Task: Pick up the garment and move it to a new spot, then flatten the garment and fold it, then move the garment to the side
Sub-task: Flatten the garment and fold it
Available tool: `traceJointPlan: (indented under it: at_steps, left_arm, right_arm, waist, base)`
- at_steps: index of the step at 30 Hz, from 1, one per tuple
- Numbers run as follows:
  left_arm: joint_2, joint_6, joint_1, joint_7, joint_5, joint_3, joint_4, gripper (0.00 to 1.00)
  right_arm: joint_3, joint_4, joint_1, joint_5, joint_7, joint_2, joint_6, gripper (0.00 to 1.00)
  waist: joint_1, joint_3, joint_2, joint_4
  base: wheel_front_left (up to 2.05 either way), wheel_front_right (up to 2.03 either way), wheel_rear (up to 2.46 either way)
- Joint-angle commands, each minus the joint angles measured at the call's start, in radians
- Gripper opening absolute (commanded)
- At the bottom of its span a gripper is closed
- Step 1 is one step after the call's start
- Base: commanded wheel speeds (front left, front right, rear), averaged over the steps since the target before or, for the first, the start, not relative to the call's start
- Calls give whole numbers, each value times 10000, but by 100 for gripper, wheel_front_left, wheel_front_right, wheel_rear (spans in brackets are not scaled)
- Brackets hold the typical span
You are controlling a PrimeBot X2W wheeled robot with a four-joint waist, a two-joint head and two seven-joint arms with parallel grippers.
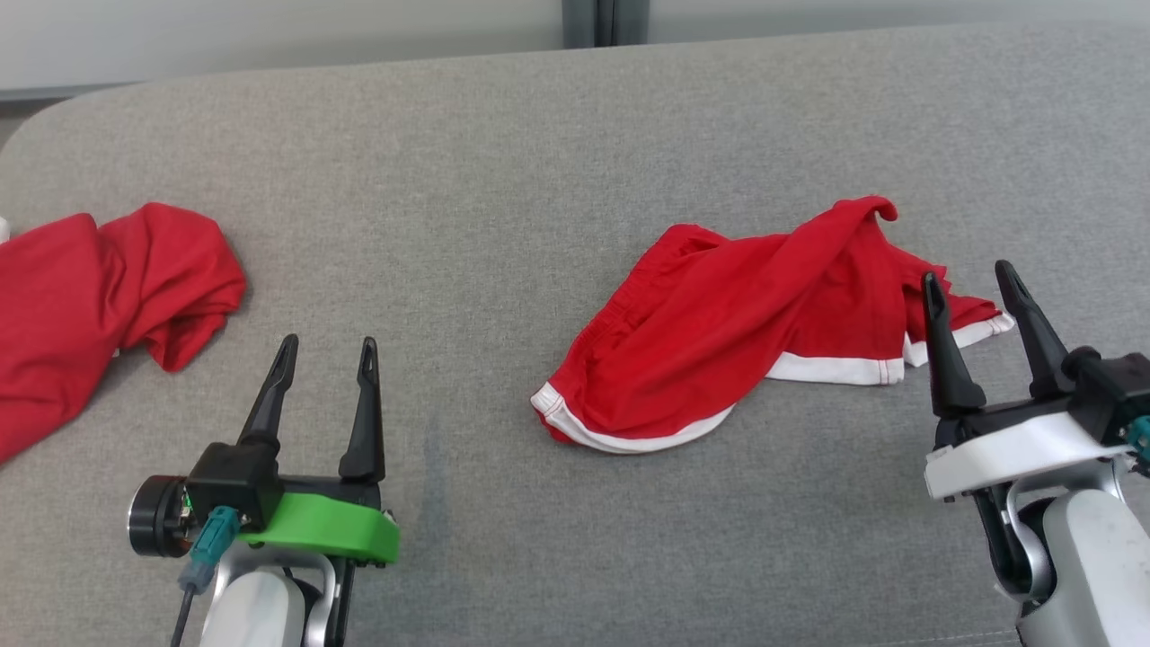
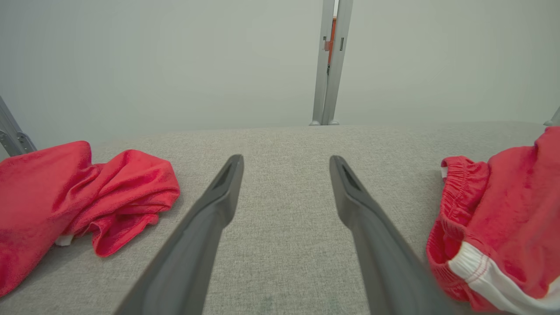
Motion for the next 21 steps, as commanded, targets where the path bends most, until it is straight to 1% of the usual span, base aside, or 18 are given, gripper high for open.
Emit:
traceJointPlan:
  at_steps: [1, 6, 10, 17, 21]
  left_arm:
    - [104, 9, 180, -30, 33, 49, 24, 100]
    - [179, 87, 402, -30, 12, 54, 23, 100]
    - [224, 142, 480, -30, -46, 77, -7, 100]
    - [282, 172, 502, 29, -56, -27, -97, 100]
    - [237, -71, 350, 196, -51, -300, -253, 100]
  right_arm:
    - [-32, -349, 326, -132, 77, 108, -10, 100]
    - [-182, -1538, 1191, -424, 516, 502, -10, 100]
    - [-281, -2193, 1602, -539, 819, 741, -10, 100]
    - [-289, -2611, 1814, -582, 1112, 854, -10, 100]
    - [-221, -2610, 1748, -517, 1172, 850, -10, 100]
  waist:
    - [0, -542, 0, -305]
    - [0, -780, 0, -337]
    - [0, -859, 0, -382]
    - [0, -879, 0, -391]
    - [0, -802, 0, -415]
  base:
    - [0, 0, 0]
    - [0, 0, 0]
    - [0, 0, 0]
    - [0, 0, 0]
    - [0, 0, 0]
